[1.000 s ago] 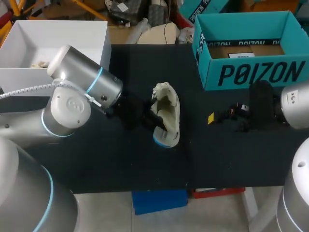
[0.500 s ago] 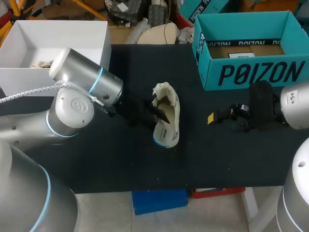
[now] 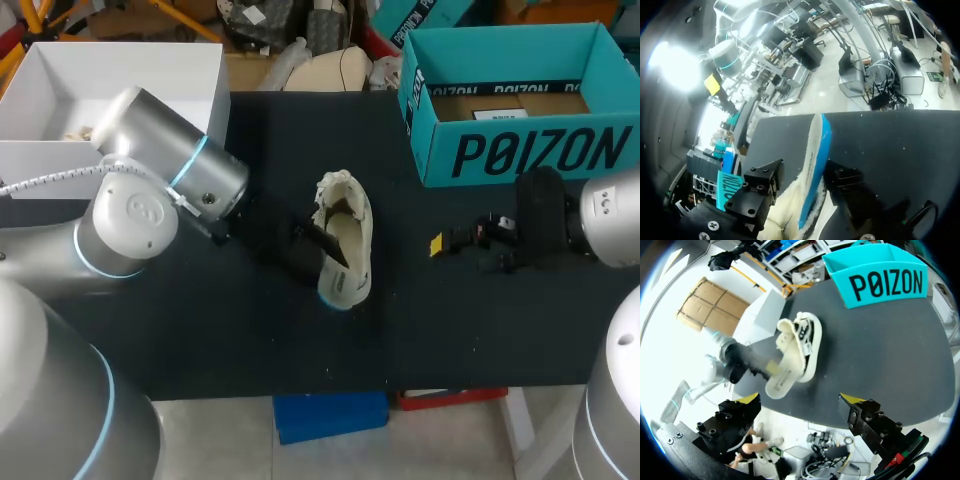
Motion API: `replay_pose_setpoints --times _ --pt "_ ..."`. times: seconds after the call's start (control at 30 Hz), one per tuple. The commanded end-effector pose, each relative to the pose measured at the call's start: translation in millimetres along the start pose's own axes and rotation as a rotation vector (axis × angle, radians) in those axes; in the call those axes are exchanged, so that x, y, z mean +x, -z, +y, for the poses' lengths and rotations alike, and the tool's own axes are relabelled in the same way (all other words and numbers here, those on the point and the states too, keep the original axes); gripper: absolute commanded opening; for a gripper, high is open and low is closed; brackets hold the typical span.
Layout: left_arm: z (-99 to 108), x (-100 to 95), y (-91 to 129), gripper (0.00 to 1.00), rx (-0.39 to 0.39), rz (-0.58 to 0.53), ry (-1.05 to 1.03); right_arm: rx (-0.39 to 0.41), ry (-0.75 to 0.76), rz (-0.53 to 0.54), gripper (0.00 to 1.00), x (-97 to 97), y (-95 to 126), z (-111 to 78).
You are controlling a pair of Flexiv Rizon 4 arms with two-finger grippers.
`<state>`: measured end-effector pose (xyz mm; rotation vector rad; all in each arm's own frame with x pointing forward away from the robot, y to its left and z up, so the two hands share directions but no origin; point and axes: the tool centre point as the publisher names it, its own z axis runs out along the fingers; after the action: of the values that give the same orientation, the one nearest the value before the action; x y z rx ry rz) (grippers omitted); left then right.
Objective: Take the shoe out of the shoebox, open the shoe tongue, remove and reinsert the insole, then place the shoe into the shoebox
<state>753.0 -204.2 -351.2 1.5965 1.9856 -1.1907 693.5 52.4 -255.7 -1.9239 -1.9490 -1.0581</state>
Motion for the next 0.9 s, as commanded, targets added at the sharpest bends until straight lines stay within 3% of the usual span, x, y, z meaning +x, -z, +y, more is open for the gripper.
replay_pose_setpoints --times 0.03,0.1,0.13,0.23,0.5,0.9 --pt "-16.3 7.4 3.8 0.45 0.010 0.006 0.002 0.001 0.000 -0.001 1.00 0.4 -0.1 0.4" --pt "-19.7 9.8 2.1 0.41 0.021 0.020 0.002 0.001 0.000 -0.001 1.00 0.4 -0.1 0.4" --pt "-21.4 10.5 1.6 0.33 0.025 0.021 0.003 0.001 0.000 -0.001 1.00 0.4 -0.1 0.4" --pt "-22.5 11.3 1.3 0.00 0.039 0.023 0.009 0.001 0.000 -0.001 1.00 0.4 -0.1 0.4" --pt "-7.8 5.8 1.2 0.00 0.019 -0.012 0.027 0.001 0.000 -0.001 1.00 0.4 -0.1 0.4" --pt "41.7 -1.8 -9.2 0.00 -0.062 -0.012 0.024 0.001 0.000 -0.001 1.00 0.4 -0.1 0.4"
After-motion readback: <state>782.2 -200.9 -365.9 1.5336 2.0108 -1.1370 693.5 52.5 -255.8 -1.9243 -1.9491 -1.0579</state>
